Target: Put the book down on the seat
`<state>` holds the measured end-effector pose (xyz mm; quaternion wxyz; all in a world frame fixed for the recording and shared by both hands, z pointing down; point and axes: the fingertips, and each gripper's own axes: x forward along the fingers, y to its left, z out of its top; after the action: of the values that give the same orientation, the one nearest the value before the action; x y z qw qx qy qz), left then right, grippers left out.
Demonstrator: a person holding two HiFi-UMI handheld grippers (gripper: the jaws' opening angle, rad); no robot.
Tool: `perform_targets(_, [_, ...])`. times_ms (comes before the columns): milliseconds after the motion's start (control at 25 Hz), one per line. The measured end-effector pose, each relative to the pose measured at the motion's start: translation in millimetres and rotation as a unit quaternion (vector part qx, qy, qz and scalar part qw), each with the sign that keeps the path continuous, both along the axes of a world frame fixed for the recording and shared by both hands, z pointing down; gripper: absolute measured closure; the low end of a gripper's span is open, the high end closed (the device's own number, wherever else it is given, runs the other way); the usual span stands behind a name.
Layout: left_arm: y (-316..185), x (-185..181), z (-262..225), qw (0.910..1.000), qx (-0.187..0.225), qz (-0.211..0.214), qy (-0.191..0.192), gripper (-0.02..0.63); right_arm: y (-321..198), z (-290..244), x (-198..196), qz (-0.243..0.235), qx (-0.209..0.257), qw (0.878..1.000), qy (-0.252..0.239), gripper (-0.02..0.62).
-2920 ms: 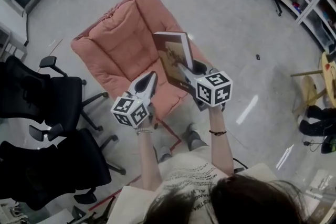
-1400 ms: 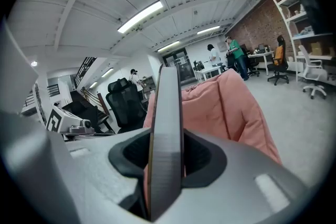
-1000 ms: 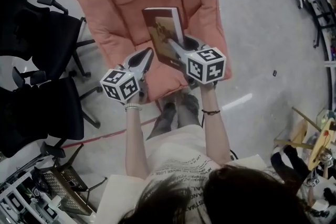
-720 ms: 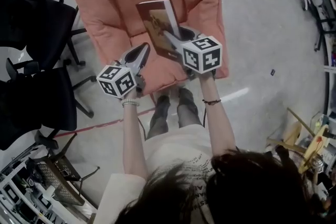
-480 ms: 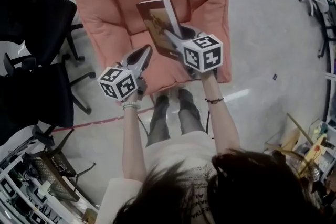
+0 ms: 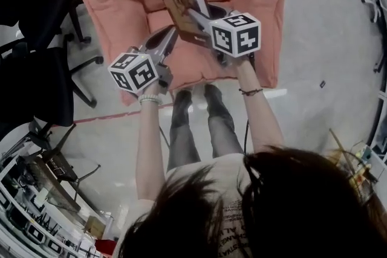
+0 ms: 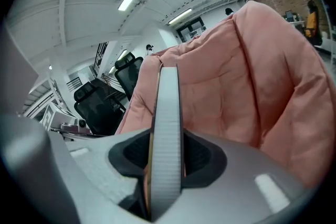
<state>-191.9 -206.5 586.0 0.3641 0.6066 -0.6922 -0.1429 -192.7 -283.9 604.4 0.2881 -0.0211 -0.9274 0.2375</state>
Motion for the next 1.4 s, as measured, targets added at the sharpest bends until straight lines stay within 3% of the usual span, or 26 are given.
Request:
perform_targets(640, [-14.6,-11.5,68.8,0.9995,-0.025,-0.007,0.017,0.614,-14.0,72.6,-14.6,-0.037,0.002,0.999,0.022,0.446])
perform_targets(920, [-15.6,1.5,97.9,0.9986,-0.041,0.0,0.032,0.614,-10.0,106.7,-12.1,-0.041,-0.02,0.999,0.028,0.446])
perform_targets(1400, [-14.0,3.5,111.7,0.9977,-0.048,0.002,0.047,0.614,-12.1,120.3,-16.0,-0.039,-0.027,0.998,0.04,0.445])
